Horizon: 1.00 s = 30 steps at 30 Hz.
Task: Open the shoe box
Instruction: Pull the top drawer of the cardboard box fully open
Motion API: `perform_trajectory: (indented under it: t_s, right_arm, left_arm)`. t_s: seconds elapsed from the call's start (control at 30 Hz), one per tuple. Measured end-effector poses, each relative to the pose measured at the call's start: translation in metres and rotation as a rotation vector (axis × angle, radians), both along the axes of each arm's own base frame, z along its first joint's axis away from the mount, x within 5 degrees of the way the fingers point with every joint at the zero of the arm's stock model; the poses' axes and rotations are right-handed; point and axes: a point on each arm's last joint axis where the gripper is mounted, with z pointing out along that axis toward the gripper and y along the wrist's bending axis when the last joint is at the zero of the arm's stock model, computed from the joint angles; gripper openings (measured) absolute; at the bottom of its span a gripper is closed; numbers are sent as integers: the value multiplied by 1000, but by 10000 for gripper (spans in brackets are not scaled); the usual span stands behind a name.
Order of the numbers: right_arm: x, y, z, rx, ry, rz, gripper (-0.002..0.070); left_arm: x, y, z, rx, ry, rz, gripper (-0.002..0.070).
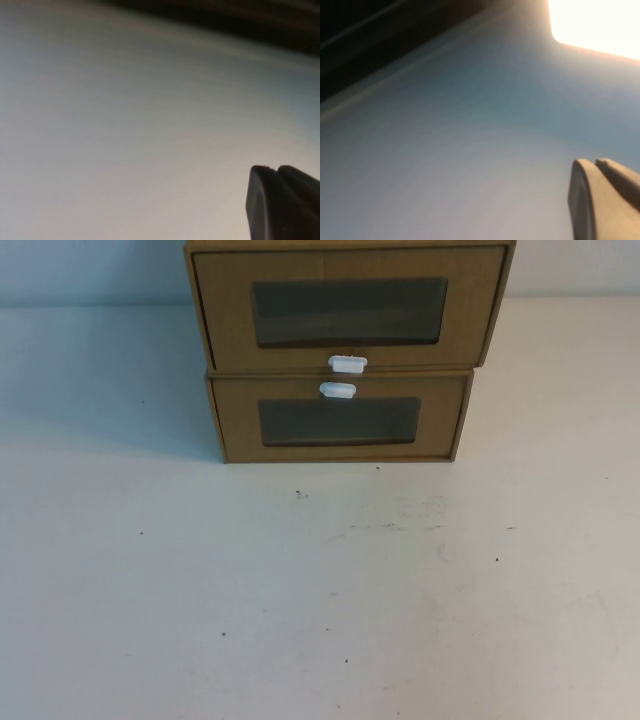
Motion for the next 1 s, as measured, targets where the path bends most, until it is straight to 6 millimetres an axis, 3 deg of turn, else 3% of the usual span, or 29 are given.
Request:
perform_trajectory:
  t_s: [0.1,0.2,0.37,0.47,0.53,0.77,1.0]
  right_arm:
    - [21,7,25,-47,157,57,-14]
    - [58,17,40,-106,407,147,-14]
    - [126,30,39,-202,796,241,-14]
    - [158,32,25,-281,946,214,-13]
    - [176,32,16,-304,1009,204,-14]
    - [224,40,-11,-382,1151,211,-14]
    - [251,107,-25,-1077,1136,214,-14]
  left_arm:
    - [16,-4,31,7,153,-58,-6]
    - [44,-18,56,110,375,-109,-5]
    - [105,-47,79,264,808,-270,-5]
    - [149,-62,68,332,1066,-338,-6]
    - [177,-69,60,319,1150,-365,-6]
    - [242,-84,34,179,1243,-448,-5]
    - [280,-97,26,295,1332,-471,-6]
